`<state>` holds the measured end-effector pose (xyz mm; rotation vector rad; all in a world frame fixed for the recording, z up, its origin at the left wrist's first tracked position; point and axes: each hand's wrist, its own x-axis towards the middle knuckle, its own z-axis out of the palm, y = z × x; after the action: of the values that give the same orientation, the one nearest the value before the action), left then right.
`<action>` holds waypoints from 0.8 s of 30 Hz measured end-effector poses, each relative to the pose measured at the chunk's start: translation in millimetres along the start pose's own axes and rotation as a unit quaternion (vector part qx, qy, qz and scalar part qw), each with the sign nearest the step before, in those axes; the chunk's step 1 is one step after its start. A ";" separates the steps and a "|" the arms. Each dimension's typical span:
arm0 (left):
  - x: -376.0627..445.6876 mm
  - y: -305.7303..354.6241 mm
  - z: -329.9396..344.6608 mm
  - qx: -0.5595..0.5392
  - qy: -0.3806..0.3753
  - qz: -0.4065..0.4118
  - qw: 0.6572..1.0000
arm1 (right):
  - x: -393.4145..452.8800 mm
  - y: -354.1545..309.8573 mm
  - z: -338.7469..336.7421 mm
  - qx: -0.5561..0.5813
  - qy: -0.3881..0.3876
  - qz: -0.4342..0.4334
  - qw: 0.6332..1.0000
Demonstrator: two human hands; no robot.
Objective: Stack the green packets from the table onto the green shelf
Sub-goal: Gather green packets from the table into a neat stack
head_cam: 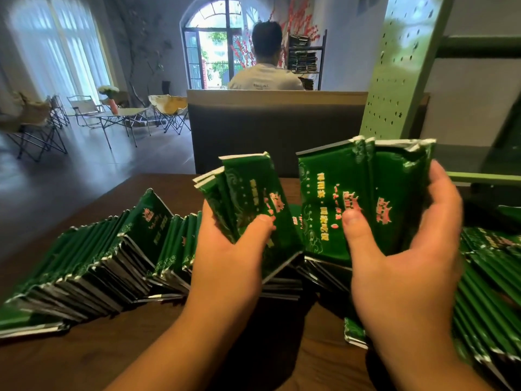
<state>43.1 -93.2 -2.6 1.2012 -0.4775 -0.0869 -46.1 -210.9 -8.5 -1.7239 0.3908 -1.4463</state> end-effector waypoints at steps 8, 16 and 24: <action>-10.7 -8.7 6.1 0.030 -0.094 0.025 0.995 | -13.2 -3.0 8.1 0.049 -0.082 -0.002 0.995; -16.3 2.8 8.6 0.034 -0.151 0.020 0.988 | -14.7 -7.9 8.4 0.057 -0.102 0.021 0.993; -11.3 -7.1 3.5 0.034 -0.133 0.018 0.990 | -11.8 -2.7 7.2 0.062 -0.088 0.046 0.993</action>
<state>32.9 -95.3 -11.6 1.2546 -0.7400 -0.2031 -43.6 -198.3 -14.2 -1.6949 0.2750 -1.2174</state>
